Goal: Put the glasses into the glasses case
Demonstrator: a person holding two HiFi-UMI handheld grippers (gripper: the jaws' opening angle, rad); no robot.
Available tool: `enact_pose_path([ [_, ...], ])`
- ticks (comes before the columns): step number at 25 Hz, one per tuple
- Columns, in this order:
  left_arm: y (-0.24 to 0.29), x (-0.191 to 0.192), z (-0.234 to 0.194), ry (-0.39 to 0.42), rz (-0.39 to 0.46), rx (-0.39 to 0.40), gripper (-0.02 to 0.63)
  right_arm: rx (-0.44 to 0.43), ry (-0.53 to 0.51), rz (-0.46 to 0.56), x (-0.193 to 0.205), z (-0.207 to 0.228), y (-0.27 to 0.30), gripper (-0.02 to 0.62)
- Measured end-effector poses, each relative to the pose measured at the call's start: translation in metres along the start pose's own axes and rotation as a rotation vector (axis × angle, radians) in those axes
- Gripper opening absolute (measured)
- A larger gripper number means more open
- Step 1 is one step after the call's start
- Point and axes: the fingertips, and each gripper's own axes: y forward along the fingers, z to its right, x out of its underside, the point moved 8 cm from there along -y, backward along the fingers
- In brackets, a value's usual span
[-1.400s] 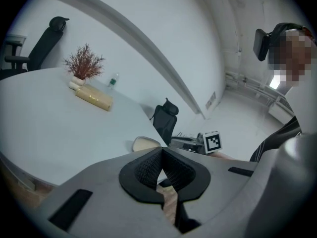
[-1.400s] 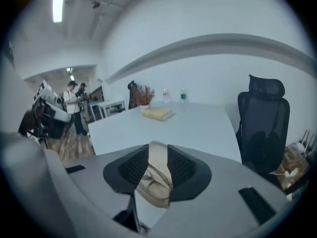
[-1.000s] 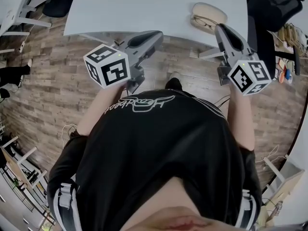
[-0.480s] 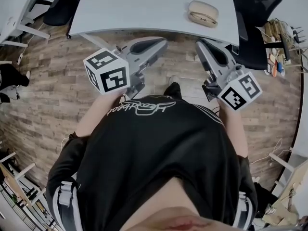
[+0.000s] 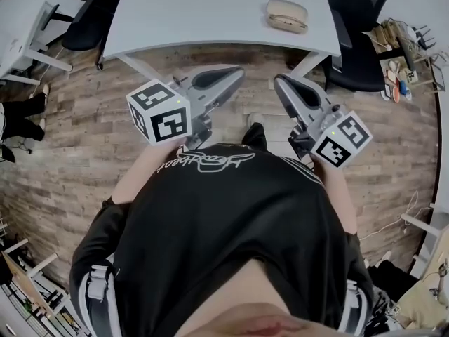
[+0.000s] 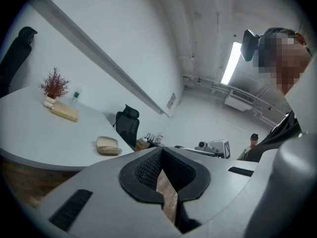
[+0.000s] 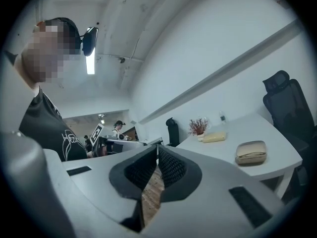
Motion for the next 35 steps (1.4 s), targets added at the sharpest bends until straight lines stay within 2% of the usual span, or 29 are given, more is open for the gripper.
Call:
enact_pose_path([
  [13, 0.014, 0.020, 0.004, -0.027, -0.055, 0.045, 0.006, 0.065, -0.002, -0.042, 0.016, -0.003, -0.015, 0.012],
  [35, 0.035, 0.029, -0.001, -0.048, -0.098, 0.067, 0.006, 0.103, 0.020, -0.055, 0.024, 0.010, -0.027, 0.011],
])
